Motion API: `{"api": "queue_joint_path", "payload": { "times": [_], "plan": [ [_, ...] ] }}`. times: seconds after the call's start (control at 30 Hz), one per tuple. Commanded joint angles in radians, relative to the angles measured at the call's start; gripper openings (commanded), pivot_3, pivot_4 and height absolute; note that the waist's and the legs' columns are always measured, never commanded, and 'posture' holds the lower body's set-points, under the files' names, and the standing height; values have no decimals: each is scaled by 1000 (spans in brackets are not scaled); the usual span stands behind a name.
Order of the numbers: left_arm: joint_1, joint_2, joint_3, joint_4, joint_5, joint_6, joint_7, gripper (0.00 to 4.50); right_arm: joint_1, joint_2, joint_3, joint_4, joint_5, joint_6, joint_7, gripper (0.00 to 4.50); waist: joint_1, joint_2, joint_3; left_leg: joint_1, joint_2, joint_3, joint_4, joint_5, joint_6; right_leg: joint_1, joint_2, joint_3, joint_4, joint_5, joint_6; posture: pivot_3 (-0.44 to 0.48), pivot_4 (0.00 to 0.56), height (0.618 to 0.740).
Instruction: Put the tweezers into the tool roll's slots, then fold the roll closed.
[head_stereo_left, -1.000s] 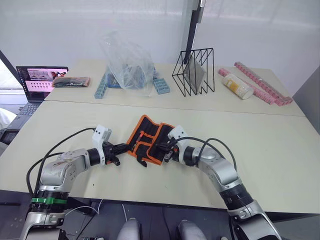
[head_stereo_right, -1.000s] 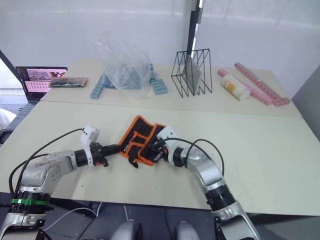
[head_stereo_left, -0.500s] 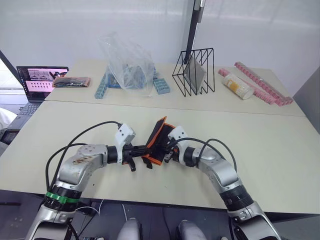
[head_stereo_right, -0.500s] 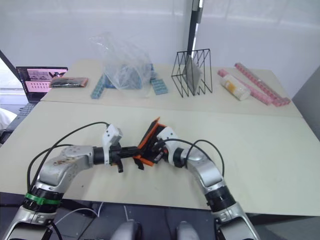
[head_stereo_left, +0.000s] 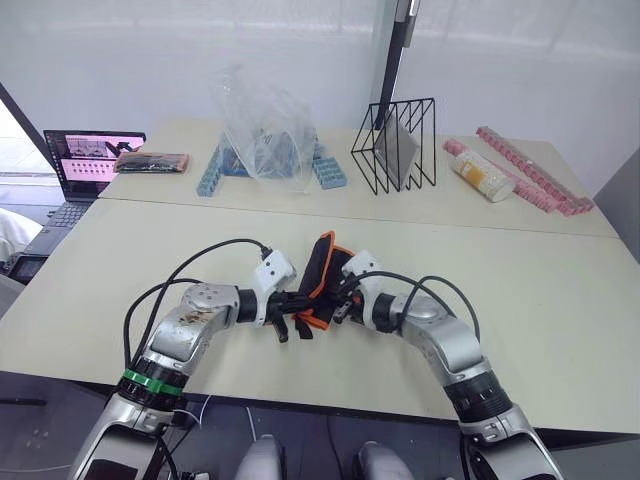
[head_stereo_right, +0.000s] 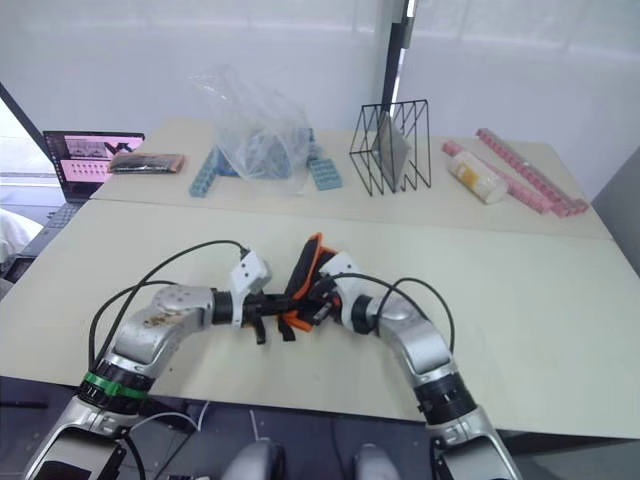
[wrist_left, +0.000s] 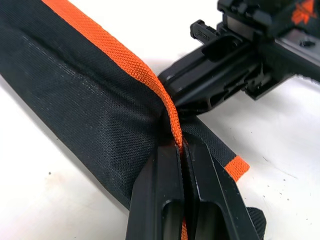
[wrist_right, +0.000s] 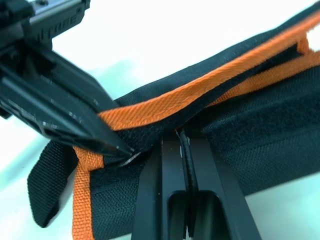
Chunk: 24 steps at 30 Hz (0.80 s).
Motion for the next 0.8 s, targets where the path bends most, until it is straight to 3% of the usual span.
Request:
{"api": "queue_joint_path", "payload": {
  "times": [0.03,0.5,0.63,0.8],
  "plan": [
    [36,18,-78,23,49,-10,-46,20,-18,-16,-80,-39,30,10,-15,0,0,0,0,0,0,0,0,0,0,0,0,0,0,0,0,0,150,689],
    [6,37,-120,52,117,-5,-90,20,-46,33,-249,-30,162,9,-40,0,-4,0,0,0,0,0,-2,0,0,-1,0,0,-1,0,0,0,150,689],
    [6,32,-124,59,126,1,-85,20,-52,40,-244,-92,208,-23,16,0,-4,1,0,0,0,0,-2,0,0,-1,1,0,-1,0,0,0,150,689],
    [3,26,-125,61,133,5,-80,20,-55,16,-114,-107,129,-44,44,0,-5,1,0,0,0,0,-2,0,0,0,0,0,-1,0,0,0,150,689]
  ]
}}
